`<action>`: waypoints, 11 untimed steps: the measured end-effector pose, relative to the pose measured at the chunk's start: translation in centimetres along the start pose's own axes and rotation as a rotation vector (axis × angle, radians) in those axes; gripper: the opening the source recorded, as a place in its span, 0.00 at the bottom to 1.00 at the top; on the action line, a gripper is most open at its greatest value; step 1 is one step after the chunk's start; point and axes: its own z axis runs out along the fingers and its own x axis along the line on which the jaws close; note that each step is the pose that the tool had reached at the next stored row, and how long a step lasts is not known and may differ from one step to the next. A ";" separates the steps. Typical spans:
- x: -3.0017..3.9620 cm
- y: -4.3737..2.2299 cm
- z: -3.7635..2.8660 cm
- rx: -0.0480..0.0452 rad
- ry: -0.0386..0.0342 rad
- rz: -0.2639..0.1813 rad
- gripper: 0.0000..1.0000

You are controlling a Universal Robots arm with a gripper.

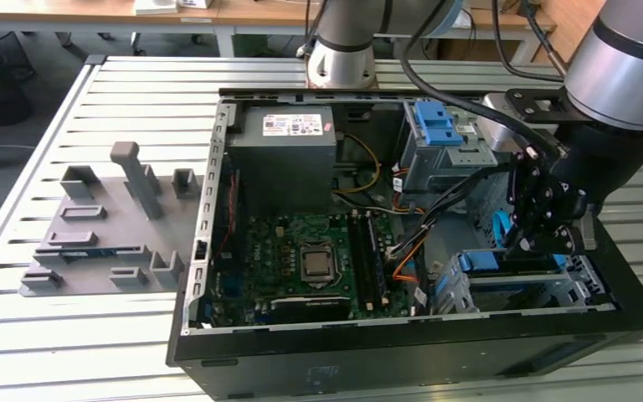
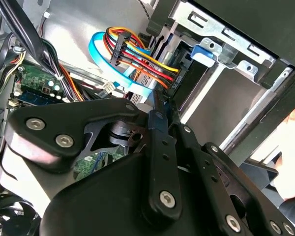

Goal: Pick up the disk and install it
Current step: 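Insert the second disk wire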

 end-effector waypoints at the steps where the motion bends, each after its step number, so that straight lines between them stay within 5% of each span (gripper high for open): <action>1: 0.00 0.00 0.00 0.0000 0.0000 0.000 0.16; 11: 0.01 -0.01 -0.12 0.0001 0.0000 0.000 0.23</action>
